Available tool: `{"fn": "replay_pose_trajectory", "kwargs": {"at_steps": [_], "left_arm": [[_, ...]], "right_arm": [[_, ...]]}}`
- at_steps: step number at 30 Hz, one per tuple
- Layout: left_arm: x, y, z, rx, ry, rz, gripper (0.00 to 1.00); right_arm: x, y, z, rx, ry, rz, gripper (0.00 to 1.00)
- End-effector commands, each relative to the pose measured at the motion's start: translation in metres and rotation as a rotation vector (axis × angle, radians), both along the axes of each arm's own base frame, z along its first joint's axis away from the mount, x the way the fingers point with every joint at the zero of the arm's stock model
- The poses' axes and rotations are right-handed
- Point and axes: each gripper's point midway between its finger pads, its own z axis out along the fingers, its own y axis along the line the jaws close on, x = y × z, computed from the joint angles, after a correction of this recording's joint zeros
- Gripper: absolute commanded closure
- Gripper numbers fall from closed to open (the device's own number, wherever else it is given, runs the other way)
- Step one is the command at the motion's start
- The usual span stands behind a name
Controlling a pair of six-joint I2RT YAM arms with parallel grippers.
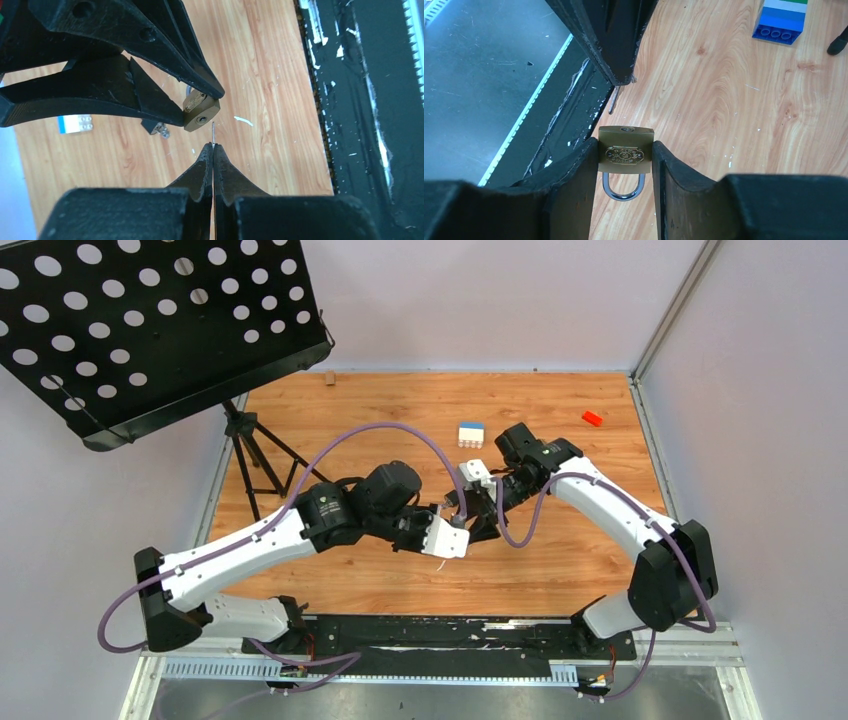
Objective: Unlock with the key
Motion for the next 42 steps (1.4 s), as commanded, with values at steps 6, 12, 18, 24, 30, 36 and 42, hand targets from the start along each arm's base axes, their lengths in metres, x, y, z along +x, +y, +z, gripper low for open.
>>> {"fn": "replay_pose_trajectory", "kwargs": {"at_steps": [6, 12, 18, 24, 30, 36, 42], "left_arm": [[0.013, -0.002, 0.014, 0.065, -0.289, 0.051, 1.0], [0.009, -0.006, 0.014, 0.089, -0.369, 0.043, 1.0], [0.002, -0.011, 0.014, 0.094, -0.431, 0.017, 1.0], [-0.006, -0.015, 0.008, 0.111, -0.455, -0.005, 1.0], [-0.006, -0.013, 0.008, 0.104, -0.468, -0.001, 1.0], [-0.007, -0.013, 0.006, 0.097, -0.474, -0.007, 1.0], [-0.014, -0.014, 0.005, 0.101, -0.49, -0.034, 1.0]], "right_arm": [[-0.016, 0.002, 0.017, 0.103, -0.042, 0.035, 1.0], [-0.02, 0.001, 0.012, 0.097, -0.047, 0.049, 1.0], [-0.022, 0.0, 0.011, 0.097, -0.052, 0.057, 1.0], [-0.023, 0.0, 0.009, 0.095, -0.048, 0.058, 1.0], [-0.023, 0.0, 0.009, 0.093, -0.047, 0.057, 1.0], [-0.024, 0.001, 0.01, 0.098, -0.028, 0.06, 1.0], [-0.024, 0.001, 0.008, 0.095, -0.009, 0.066, 1.0]]}}
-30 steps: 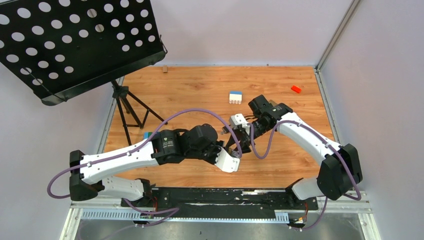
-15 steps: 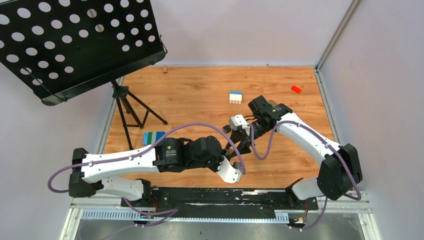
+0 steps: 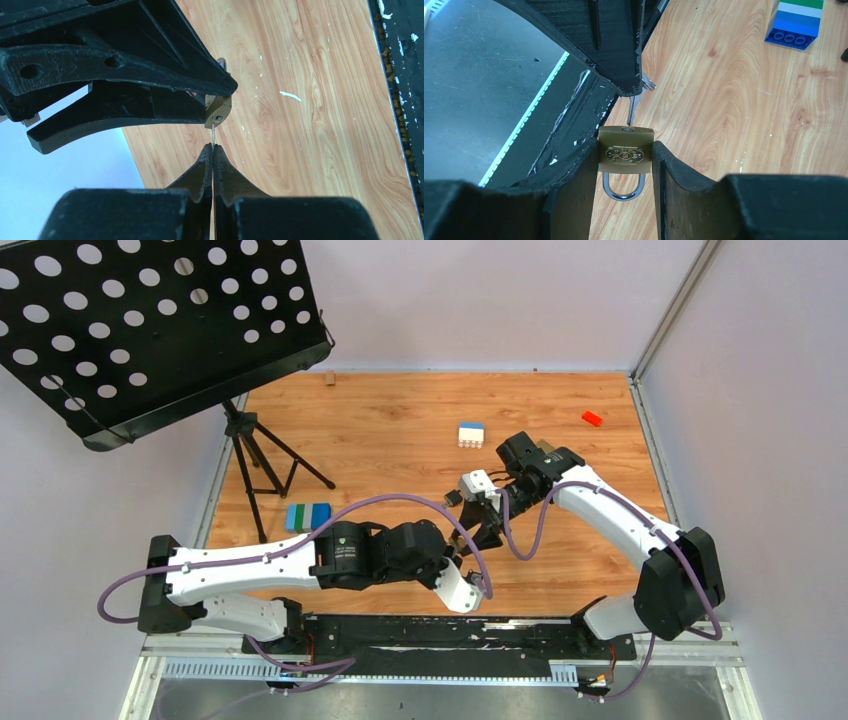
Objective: Unlock with the key
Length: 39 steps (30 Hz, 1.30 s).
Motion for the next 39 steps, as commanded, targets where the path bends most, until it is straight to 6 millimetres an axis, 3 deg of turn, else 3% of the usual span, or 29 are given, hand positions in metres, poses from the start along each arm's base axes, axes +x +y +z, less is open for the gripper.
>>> {"fn": "replay_pose_trajectory", "kwargs": {"at_steps": [1, 39], "left_arm": [[-0.005, -0.004, 0.014, -0.046, -0.032, -0.031, 1.0], [-0.009, -0.008, 0.003, 0.007, -0.15, -0.116, 1.0]], "right_arm": [[-0.006, 0.006, 0.015, 0.078, 0.007, 0.038, 1.0], [-0.006, 0.007, 0.01, 0.065, 0.052, 0.045, 1.0]]}}
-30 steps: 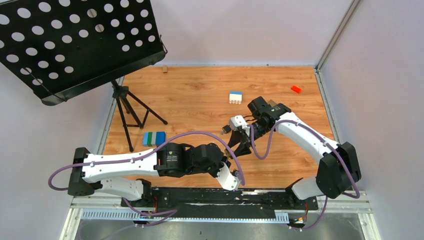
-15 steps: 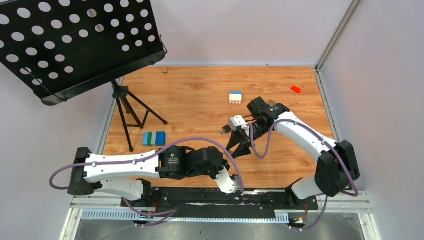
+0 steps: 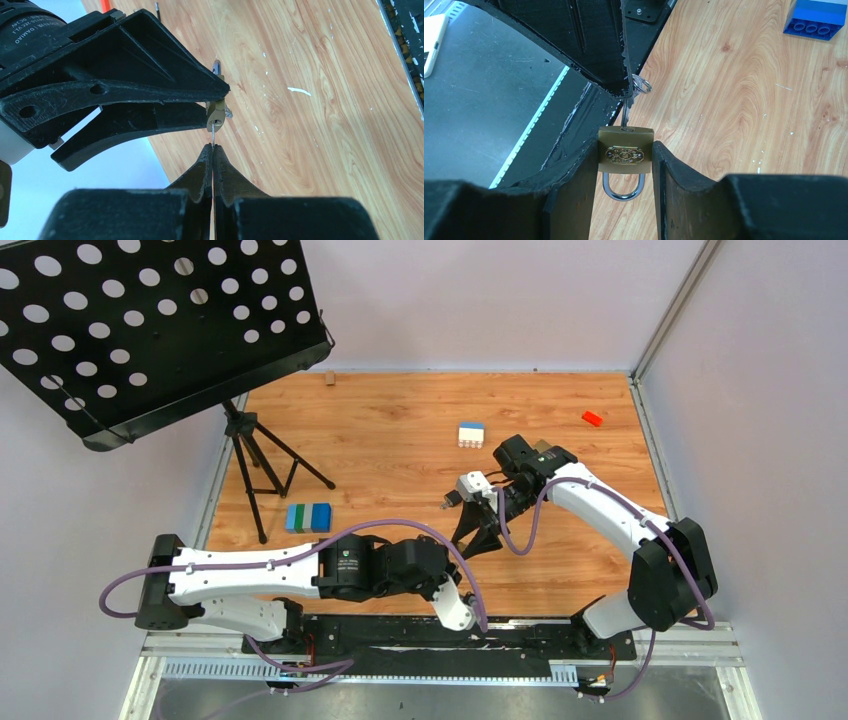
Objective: Unlock with the key
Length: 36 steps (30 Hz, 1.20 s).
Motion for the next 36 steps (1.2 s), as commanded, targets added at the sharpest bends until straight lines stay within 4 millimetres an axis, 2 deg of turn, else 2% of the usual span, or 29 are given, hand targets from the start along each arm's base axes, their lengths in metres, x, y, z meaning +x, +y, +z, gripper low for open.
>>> {"fn": "replay_pose_trajectory", "kwargs": {"at_steps": [1, 36], "left_arm": [[-0.0011, -0.004, 0.0118, -0.043, -0.022, -0.01, 1.0], [-0.0034, -0.0064, 0.0041, -0.023, -0.045, -0.034, 1.0]], "right_arm": [[-0.0014, 0.0081, 0.0198, 0.089, -0.014, 0.028, 1.0], [-0.0008, 0.0089, 0.0194, 0.087, -0.002, 0.028, 1.0]]}}
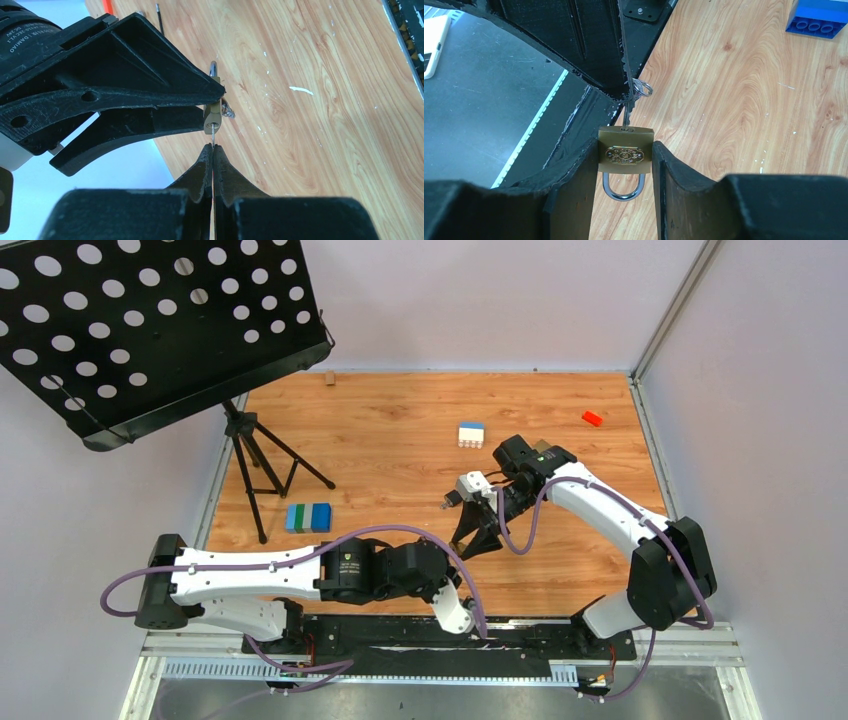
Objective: Unlock with the key
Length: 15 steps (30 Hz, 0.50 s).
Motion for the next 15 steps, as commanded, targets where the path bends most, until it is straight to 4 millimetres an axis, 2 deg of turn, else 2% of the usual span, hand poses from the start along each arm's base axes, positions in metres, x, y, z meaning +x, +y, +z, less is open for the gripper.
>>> {"fn": "replay_pose_trajectory", "kwargs": {"at_steps": [1, 15], "left_arm": [[-0.0031, -0.0059, 0.0087, -0.032, -0.016, -0.02, 1.0], [-0.0009, -0.0079, 0.0028, -0.012, -0.051, -0.02, 1.0]], "right_arm": [[-0.0007, 0.0091, 0.0203, 0.092, -0.006, 0.028, 1.0], [-0.0032, 0.0099, 0.0223, 0.102, 0.009, 0.037, 1.0]]}}
